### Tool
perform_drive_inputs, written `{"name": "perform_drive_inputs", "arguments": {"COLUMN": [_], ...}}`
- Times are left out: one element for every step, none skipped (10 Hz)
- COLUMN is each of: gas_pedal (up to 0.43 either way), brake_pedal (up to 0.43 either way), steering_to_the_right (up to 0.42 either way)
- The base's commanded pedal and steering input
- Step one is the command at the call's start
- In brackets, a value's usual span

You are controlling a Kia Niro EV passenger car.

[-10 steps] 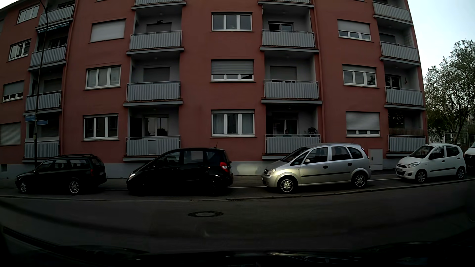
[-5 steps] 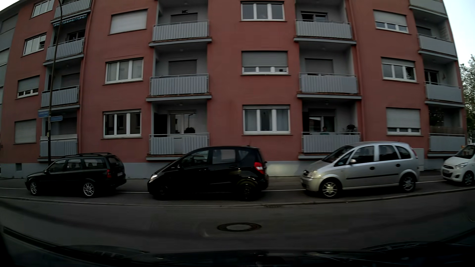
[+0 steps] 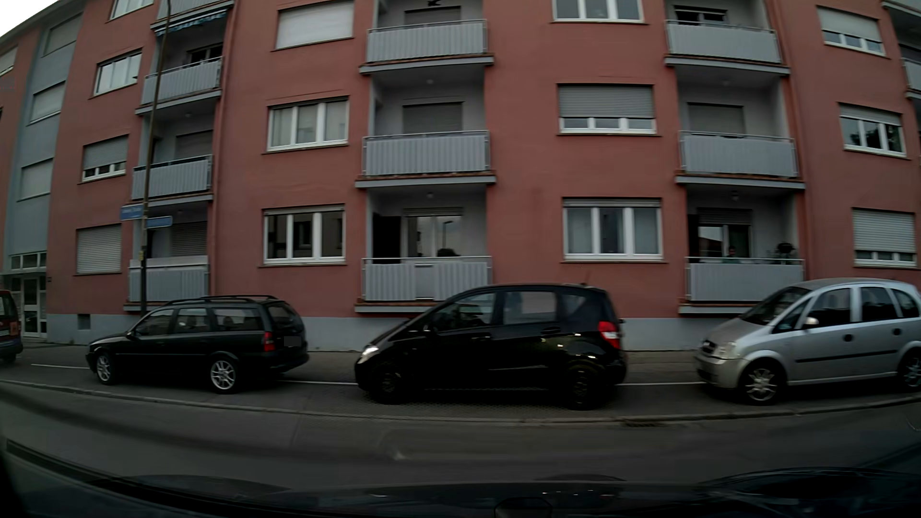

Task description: Follow the waypoints while adhering to traffic rules and regulations

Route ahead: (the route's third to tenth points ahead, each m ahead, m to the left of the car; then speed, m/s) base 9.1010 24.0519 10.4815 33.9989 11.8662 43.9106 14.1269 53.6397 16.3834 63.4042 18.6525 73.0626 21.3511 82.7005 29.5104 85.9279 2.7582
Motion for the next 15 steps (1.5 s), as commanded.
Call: {"name": "perform_drive_inputs", "arguments": {"gas_pedal": [0.039, 0.039, 0.039, 0.039, 0.039, 0.059, 0.067, 0.067, 0.067, 0.067, 0.067, 0.067, 0.067, 0.067, 0.067], "brake_pedal": [0.0, 0.0, 0.0, 0.0, 0.0, 0.0, 0.0, 0.0, 0.0, 0.0, 0.0, 0.0, 0.0, 0.0, 0.0], "steering_to_the_right": [-0.519, -0.545, -0.566, -0.581, -0.583, -0.586, -0.604, -0.618, -0.626, -0.629, -0.63, -0.631, -0.631, -0.631, -0.631]}}
